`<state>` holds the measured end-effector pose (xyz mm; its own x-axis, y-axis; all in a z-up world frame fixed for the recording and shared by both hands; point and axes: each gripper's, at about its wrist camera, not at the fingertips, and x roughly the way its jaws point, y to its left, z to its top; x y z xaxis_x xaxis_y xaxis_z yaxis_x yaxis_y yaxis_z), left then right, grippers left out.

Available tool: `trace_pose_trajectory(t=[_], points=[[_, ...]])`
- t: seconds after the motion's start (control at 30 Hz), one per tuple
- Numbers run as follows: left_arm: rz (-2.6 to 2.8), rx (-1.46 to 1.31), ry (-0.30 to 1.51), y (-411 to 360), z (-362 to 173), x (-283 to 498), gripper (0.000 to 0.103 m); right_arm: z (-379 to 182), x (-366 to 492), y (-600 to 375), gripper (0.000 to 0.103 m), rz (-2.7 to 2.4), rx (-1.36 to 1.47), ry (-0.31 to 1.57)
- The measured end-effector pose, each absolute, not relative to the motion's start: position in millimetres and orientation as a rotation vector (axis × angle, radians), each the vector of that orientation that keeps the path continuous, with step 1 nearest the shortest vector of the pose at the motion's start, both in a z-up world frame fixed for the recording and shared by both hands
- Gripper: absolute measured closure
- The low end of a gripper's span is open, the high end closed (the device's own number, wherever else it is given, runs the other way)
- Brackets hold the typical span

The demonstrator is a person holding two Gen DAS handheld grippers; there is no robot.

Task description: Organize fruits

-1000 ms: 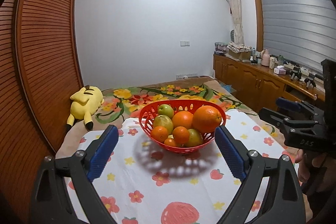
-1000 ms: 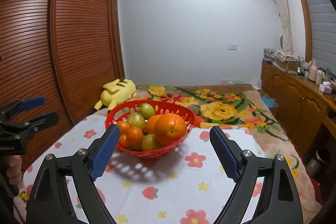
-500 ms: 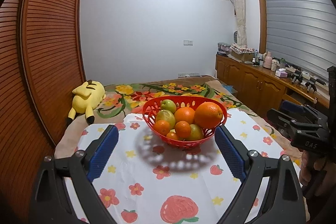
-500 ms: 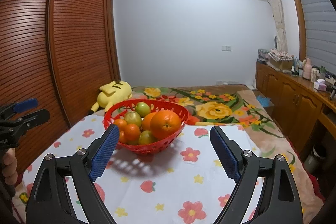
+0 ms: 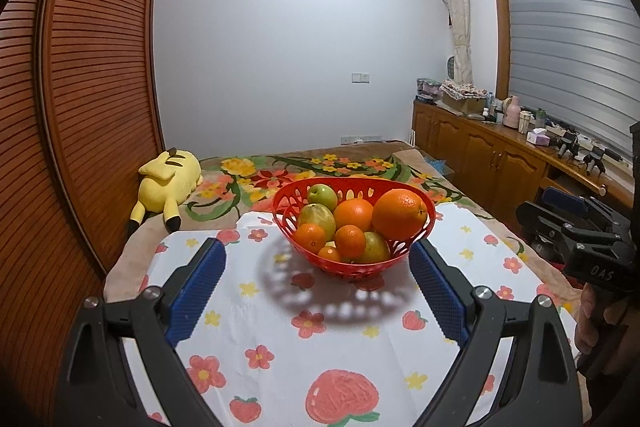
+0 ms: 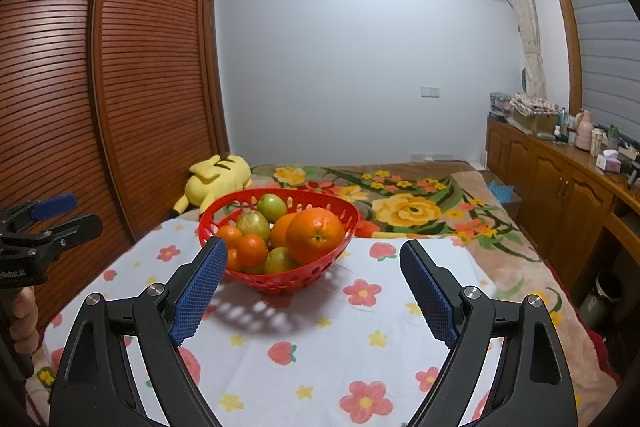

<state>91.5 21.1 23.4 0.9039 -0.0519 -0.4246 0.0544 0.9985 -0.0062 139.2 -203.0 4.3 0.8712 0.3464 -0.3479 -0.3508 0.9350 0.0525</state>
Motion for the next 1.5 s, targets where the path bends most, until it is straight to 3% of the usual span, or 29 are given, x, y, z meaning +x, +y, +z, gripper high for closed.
trace_pose_trajectory(t=[1.5], points=[[-0.058,-0.006,0.431,18.5,18.4,82.7,0.008,2.6,136.2,-202.5,0.013,0.373,-0.009,0.365]])
